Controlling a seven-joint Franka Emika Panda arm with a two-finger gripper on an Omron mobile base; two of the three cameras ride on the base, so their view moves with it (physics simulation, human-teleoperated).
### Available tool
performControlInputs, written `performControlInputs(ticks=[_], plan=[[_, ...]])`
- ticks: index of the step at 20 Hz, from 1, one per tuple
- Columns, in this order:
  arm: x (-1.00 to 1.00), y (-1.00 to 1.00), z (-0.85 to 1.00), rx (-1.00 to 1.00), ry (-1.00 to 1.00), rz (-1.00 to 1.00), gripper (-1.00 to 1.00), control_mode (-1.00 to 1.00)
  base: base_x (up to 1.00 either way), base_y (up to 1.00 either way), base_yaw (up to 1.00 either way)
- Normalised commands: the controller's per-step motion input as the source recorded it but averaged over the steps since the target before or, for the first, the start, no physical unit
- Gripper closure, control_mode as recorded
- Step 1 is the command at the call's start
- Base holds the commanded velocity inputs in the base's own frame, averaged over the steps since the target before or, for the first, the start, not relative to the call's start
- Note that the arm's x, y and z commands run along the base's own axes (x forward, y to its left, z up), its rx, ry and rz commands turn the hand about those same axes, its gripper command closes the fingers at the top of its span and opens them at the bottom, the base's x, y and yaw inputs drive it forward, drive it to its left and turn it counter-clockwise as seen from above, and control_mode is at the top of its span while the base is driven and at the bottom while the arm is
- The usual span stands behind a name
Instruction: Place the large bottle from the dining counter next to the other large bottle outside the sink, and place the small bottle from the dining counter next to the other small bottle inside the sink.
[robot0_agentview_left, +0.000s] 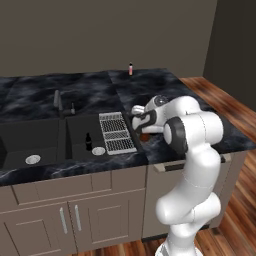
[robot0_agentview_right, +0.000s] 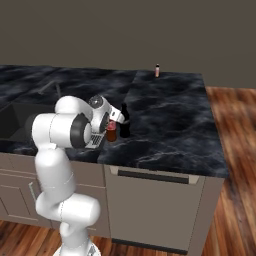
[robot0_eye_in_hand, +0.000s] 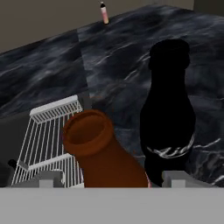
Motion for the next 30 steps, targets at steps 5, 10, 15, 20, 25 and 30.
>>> performControlInputs(ticks=[5,10,15,20,25,30], plan=[[-0.20,0.00,0.13,0.00,-0.04,0.00,-1.00,-1.00,0.00,0.00,0.00],[-0.38,0.00,0.79,0.00,-0.15,0.03,-1.00,-1.00,0.00,0.00,0.00],[-0.32,0.00,0.78,0.00,-0.09,0.06,-1.00,-1.00,0.00,0.00,0.00],[-0.21,0.00,0.06,0.00,0.08,0.04,-1.00,-1.00,0.00,0.00,0.00],[-0.32,0.00,0.00,-0.05,0.15,0.05,-1.00,-1.00,0.00,0.00,0.00],[-0.39,0.11,-0.10,-0.13,0.18,0.10,-1.00,-1.00,0.00,0.00,0.00]])
